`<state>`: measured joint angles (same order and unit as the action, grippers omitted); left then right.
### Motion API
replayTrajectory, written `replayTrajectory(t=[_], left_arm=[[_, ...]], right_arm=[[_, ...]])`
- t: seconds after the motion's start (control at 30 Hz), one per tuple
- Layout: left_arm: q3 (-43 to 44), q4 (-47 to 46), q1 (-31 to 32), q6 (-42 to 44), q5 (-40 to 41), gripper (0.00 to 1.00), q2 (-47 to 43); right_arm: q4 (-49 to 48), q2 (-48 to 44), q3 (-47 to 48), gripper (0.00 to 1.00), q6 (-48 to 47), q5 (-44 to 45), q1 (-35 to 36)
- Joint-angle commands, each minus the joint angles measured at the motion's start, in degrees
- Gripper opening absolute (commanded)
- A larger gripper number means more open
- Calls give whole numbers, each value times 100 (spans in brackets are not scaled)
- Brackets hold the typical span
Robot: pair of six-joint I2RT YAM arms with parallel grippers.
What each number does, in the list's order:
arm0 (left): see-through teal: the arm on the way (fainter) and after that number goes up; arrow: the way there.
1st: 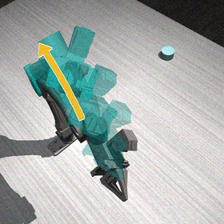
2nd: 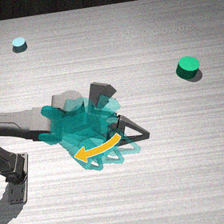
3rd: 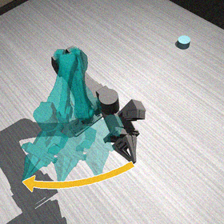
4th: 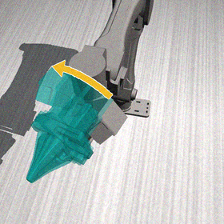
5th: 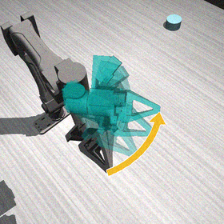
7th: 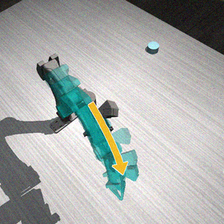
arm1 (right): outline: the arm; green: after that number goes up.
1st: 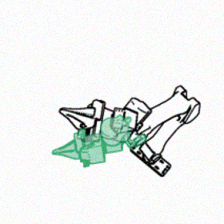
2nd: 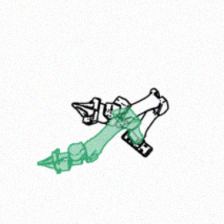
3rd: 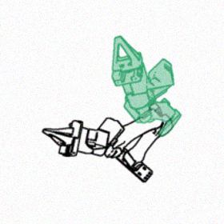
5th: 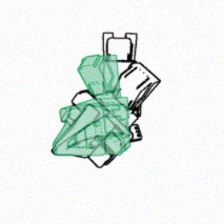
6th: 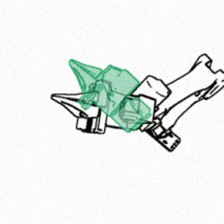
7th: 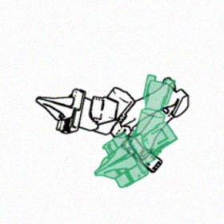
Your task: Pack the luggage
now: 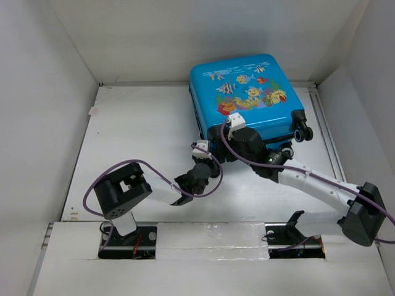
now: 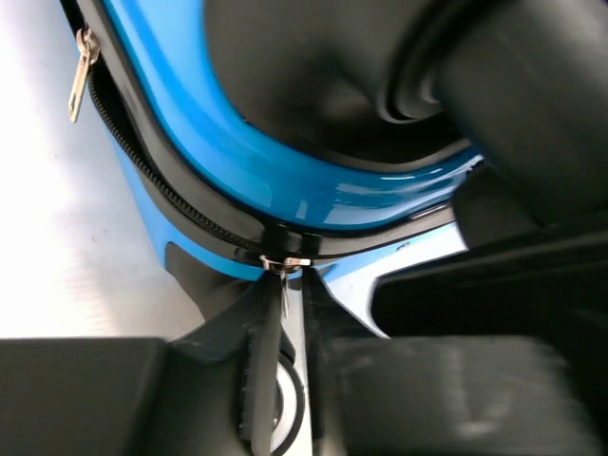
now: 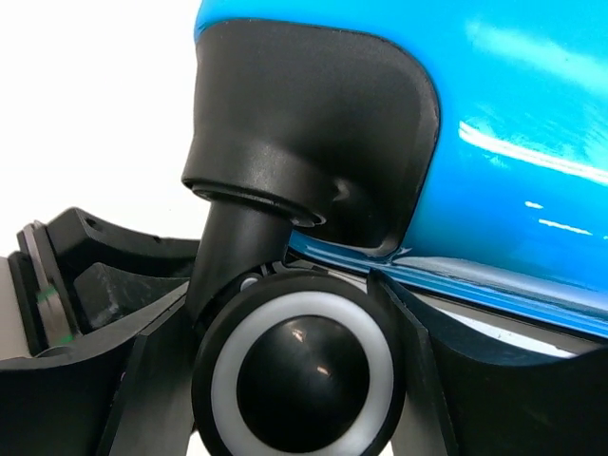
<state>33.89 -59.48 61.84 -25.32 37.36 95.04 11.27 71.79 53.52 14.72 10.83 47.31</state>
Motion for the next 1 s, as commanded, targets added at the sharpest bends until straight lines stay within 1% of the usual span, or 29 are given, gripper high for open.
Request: replayTrajectory(t=[0.0, 0.03, 0.17, 0.2, 0.37, 0.47, 0.5, 0.57, 0.73, 0.77, 0.8, 0.87, 0.9, 0.93, 0.97], left_arm=[[672, -1618, -14, 256, 421, 4, -30], [672, -1697, -14, 256, 516, 1, -30], [593, -1698, -14, 404, 736, 0, -144], [593, -1698, -14, 405, 789, 0, -205], [67, -1698, -14, 853, 922, 0, -442], [-285, -1698, -242, 906, 974, 0, -680], [-504, -1594, -304, 906, 905, 0, -837], [-655, -1540, -305, 1019, 983, 0, -978], [-901, -1066, -305, 1257, 1045, 0, -1400], [-902, -996, -305, 1258, 1175, 0, -1471], [-954, -995, -305, 1467, 1177, 0, -1471], [-1024, -995, -305, 1521, 941, 0, -1611], [-1025, -995, -305, 1521, 844, 0, -1612], [-1025, -995, -305, 1426, 782, 0, -1612], [-1086, -925, -305, 1268, 781, 0, -1664]], right_arm=[[-617, -279, -43, 0, 163, -1303, 314], [-669, -332, -43, 0, 215, -1303, 314], [-670, -455, -157, 0, 215, -1110, 314], [-670, -534, -157, 0, 215, -935, 314], [-468, -736, -342, 0, 215, -424, 252], [-345, -868, -534, 0, 215, -319, 129], [-284, -929, -535, 0, 215, -318, 129], [-196, -982, -606, 0, 163, -266, 59], [121, -1035, -658, 0, 110, -90, 6], [121, -1035, -658, 0, 110, -90, 6], [121, -1035, -658, 0, 110, -90, 6], [69, -1193, -658, 0, 110, -151, 146], [69, -1194, -580, 3, 110, -151, 260], [69, -1246, -414, 35, 110, -151, 313], [138, -1246, -290, 50, 171, -151, 366]])
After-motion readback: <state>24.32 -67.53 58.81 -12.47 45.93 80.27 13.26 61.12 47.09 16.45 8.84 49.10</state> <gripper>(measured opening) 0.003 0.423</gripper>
